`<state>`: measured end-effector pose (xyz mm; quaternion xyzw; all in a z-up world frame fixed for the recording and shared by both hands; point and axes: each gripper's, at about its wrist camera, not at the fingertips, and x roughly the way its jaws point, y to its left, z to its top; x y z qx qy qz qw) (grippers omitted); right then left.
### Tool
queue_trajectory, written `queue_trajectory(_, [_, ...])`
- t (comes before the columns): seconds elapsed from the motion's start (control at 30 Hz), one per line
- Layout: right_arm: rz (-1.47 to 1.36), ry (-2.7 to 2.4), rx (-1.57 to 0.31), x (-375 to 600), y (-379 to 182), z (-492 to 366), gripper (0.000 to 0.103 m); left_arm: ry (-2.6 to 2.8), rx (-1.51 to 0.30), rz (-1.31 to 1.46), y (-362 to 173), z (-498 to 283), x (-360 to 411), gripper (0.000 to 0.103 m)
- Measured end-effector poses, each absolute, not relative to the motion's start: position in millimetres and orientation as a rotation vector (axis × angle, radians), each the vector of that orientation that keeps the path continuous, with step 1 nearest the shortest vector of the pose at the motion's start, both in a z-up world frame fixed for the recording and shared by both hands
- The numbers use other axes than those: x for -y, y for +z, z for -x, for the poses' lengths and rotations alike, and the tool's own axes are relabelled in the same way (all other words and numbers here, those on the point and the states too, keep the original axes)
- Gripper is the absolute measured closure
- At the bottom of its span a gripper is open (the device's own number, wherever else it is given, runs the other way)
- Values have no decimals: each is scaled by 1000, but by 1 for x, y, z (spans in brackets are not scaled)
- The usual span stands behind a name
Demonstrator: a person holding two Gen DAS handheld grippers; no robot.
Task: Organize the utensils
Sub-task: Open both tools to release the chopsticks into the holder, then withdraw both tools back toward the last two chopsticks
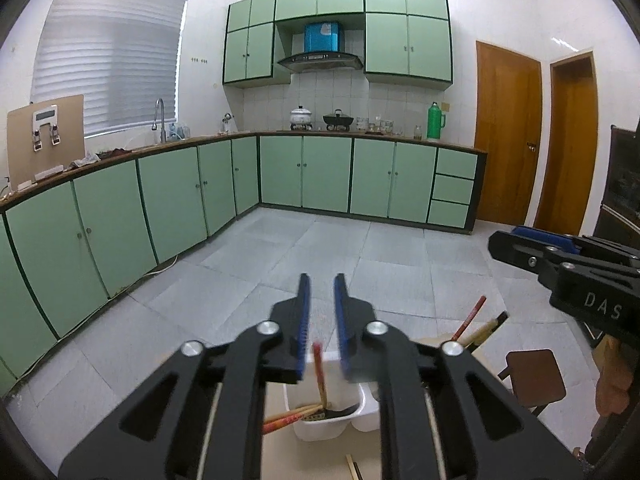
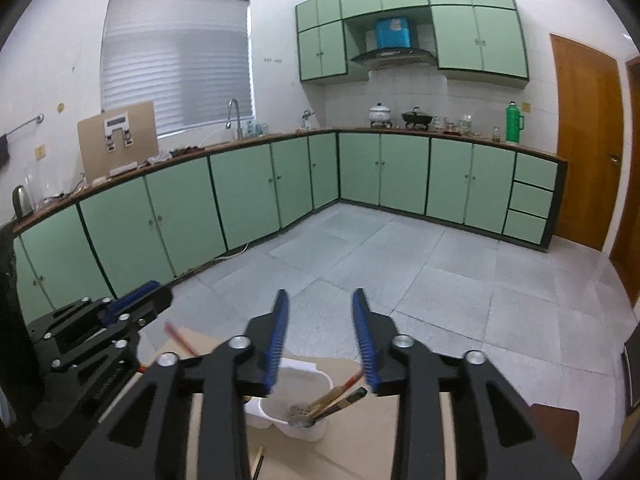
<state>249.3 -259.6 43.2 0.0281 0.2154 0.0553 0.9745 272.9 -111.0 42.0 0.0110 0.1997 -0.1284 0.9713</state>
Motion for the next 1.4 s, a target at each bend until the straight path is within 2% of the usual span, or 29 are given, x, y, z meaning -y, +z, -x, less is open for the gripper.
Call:
queue_trajectory(0.1, [-74, 87, -399, 269, 49, -234, 54, -258, -391, -11, 48, -260, 105, 80])
queue_trajectory(0.17, [-82, 77, -382, 275, 52, -222, 45, -257, -382, -6, 51, -247, 101, 71])
queue_trajectory(0.27, [-94, 70, -354, 281, 54, -200, 37, -258, -369, -9, 52, -225, 96, 62])
queue_trajectory(0.4, [-92, 77, -344, 283, 48, -171, 29, -271, -383, -5, 46, -196, 91, 60])
queue_trajectory(0.57, [-92, 86, -354, 280, 30, -133, 13, -276, -397, 12, 30, -159, 85, 37])
queue_trajectory(0.63, [-109, 91, -368, 279, 19, -119, 10, -277, -412, 8, 20, -143, 84, 34])
queue_trajectory(1.4, [-134, 92, -648, 225, -122, -49, 8, -207, -680, -86, -117, -72, 46, 32])
